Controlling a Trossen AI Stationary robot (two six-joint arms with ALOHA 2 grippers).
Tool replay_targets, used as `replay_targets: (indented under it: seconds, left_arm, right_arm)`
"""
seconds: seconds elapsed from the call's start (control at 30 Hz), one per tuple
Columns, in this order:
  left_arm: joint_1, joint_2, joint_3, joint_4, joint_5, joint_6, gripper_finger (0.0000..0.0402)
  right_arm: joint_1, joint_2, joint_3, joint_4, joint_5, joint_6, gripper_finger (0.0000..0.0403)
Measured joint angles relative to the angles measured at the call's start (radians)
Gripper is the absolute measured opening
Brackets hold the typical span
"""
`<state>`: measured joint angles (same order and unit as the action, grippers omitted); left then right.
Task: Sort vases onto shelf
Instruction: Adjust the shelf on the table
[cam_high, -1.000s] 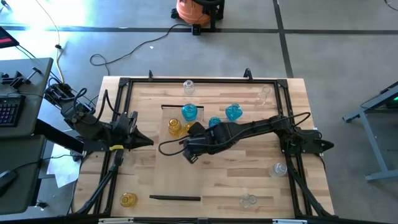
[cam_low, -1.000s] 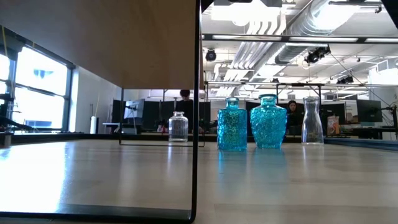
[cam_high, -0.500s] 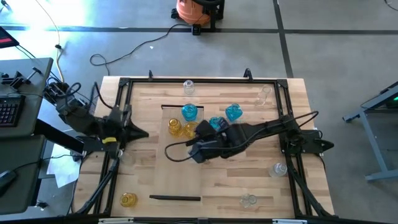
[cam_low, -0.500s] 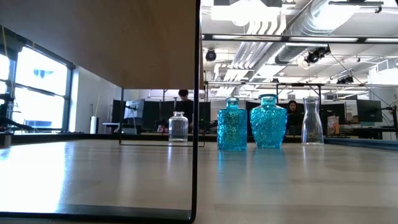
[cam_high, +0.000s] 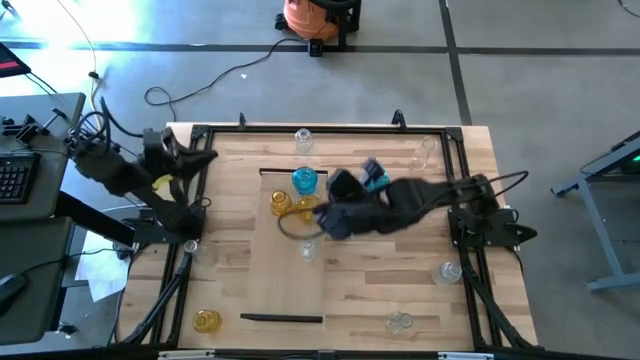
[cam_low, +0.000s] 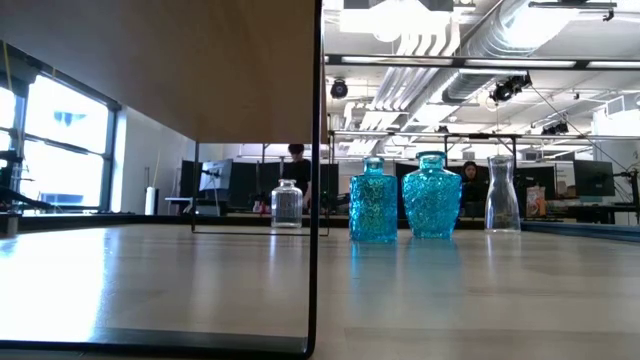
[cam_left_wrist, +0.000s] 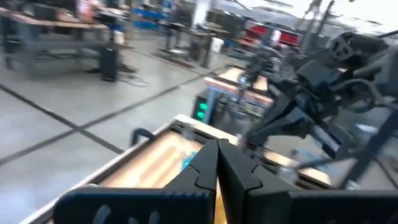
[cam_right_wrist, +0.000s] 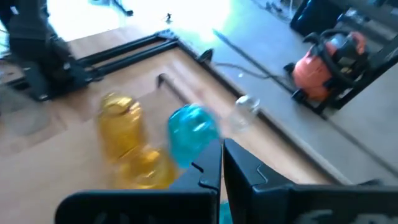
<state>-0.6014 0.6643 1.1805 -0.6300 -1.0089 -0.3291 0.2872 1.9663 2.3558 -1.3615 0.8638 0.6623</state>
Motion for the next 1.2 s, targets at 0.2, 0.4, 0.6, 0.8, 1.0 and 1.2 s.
replay_targets:
  seconds: [0.2, 0.4, 0.6, 0.8, 1.0, 1.2]
  left_arm:
    - [0.144, -0.006, 0.0, 0.061, 0.027, 0.051, 0.0]
    - [0.362, 0.038, 0.0, 0.2, 0.09, 0.107, 0.0]
    - [0.632, 0.16, 0.0, 0.225, 0.321, 0.083, 0.0]
    - [0.925, 0.304, -0.002, 0.282, 0.586, 0.05, 0.0]
    - [1.235, 0.441, 0.066, 0.309, 0.949, 0.043, 0.0]
    - [1.442, 0.642, 0.21, 0.284, 1.335, 0.073, 0.0]
  right_arm:
    - [-0.161, -0.063, 0.0, 0.119, -0.074, -0.346, 0.0]
    - [-0.376, -0.118, 0.0, 0.274, -0.297, -0.639, 0.0]
    - [-0.571, -0.141, 0.001, 0.342, -0.538, -0.772, 0.0]
    - [-0.685, -0.143, 0.001, 0.31, -0.7, -0.806, 0.0]
    - [-0.729, -0.143, 0.001, 0.265, -0.726, -0.863, 0.0]
    - [-0.765, -0.142, 0.001, 0.198, -0.748, -0.899, 0.0]
